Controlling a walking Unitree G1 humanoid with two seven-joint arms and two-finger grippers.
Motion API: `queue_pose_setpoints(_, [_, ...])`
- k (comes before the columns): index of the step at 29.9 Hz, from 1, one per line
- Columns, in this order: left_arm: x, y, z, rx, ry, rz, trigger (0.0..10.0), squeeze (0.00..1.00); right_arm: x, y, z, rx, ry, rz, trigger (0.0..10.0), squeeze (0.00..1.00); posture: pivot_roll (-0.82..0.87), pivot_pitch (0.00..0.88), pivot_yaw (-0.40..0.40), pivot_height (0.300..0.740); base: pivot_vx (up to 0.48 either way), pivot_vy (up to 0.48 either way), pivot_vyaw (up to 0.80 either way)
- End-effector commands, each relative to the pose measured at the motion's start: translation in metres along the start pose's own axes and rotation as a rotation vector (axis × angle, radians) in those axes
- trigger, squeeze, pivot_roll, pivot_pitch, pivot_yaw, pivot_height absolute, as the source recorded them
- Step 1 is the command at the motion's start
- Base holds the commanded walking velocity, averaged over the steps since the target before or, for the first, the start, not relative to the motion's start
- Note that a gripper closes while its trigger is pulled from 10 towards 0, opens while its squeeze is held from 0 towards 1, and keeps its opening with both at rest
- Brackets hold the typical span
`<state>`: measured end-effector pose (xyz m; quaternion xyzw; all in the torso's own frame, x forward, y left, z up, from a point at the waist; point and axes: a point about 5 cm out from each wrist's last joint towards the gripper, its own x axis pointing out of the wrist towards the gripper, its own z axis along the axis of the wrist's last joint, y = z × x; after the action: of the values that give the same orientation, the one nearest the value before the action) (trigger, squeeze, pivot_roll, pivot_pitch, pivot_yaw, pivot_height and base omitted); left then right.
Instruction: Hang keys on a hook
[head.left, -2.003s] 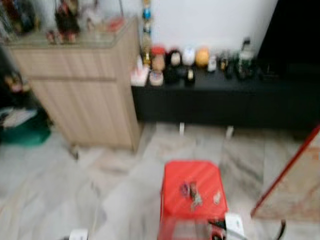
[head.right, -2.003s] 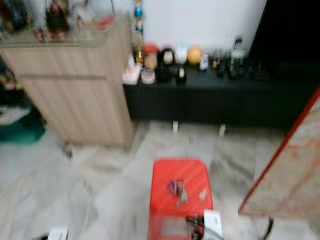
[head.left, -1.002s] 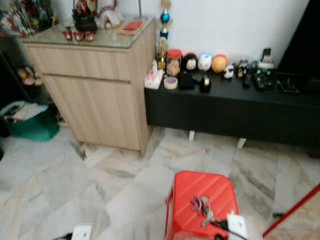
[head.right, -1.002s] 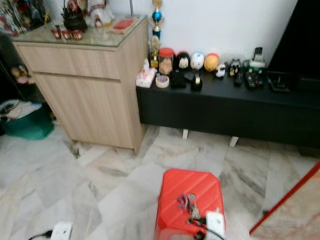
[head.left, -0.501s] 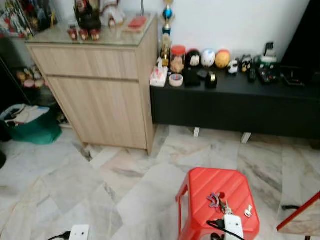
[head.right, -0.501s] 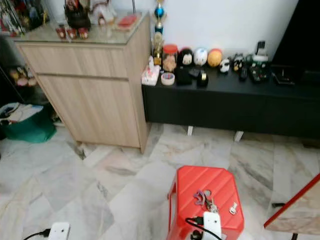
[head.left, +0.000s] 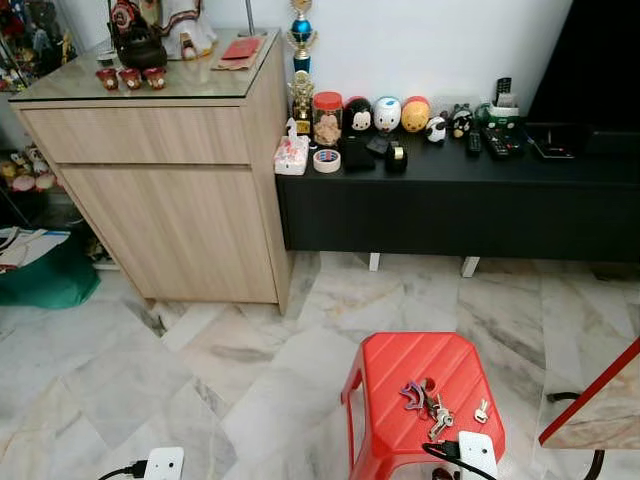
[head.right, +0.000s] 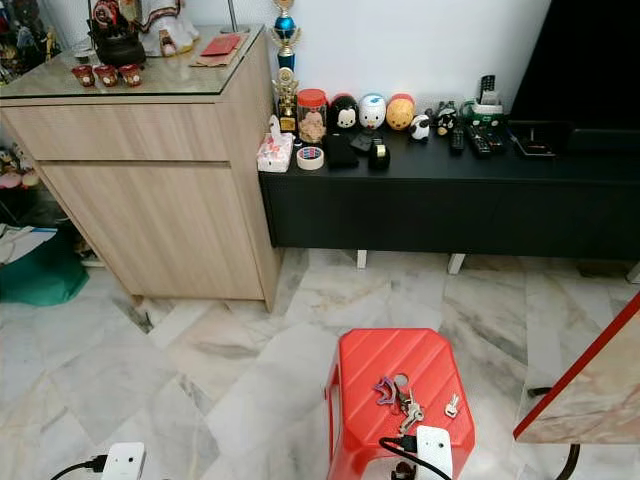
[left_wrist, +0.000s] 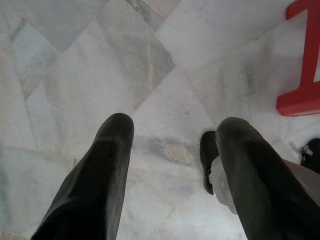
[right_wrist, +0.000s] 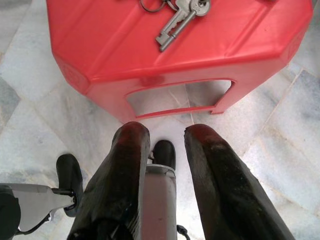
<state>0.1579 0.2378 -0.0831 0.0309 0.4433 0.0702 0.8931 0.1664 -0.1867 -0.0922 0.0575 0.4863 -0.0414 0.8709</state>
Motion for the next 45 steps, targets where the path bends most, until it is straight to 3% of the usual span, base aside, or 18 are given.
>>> queue_pose_setpoints(1, [-0.001,0.000,-0.004,0.000,0.010,-0.004,10.0,0.00,0.000,-0.001,0.001,-0.002,-0.005,-0.001,10.0,0.00,0.04,0.000,0.025,0.740,0.000,0.000,0.00])
queue_pose_setpoints(29, [0.001,0.004,0.005,0.016,-0.008,-0.001,10.0,0.00,0.001,0.005,0.015,0.057,-0.100,-0.036,10.0,0.00,0.05,0.000,0.047,0.740,0.200,0.000,0.00])
queue_pose_setpoints(35, [0.003,0.007,0.017,0.016,-0.036,0.005,10.0,0.00,0.003,0.011,0.030,0.065,-0.151,-0.037,10.0,0.00,0.05,0.000,0.053,0.740,0.000,0.000,0.00])
queue_pose_setpoints(39, [0.003,0.006,0.015,0.012,-0.032,0.007,10.0,0.00,0.002,0.009,0.037,0.102,-0.195,-0.042,10.0,0.00,0.06,0.000,0.047,0.740,0.000,0.000,0.00])
queue_pose_setpoints(41, [0.002,0.005,0.011,-0.006,-0.028,0.013,10.0,0.00,0.002,0.009,0.068,0.088,-0.294,-0.041,10.0,0.00,0.07,0.000,0.041,0.740,0.000,0.000,0.00])
queue_pose_setpoints(45, [0.001,0.001,0.007,-0.018,-0.025,0.015,10.0,0.00,-0.001,0.004,0.084,0.088,-0.368,-0.050,10.0,0.00,0.07,0.000,0.018,0.740,0.000,0.000,0.00])
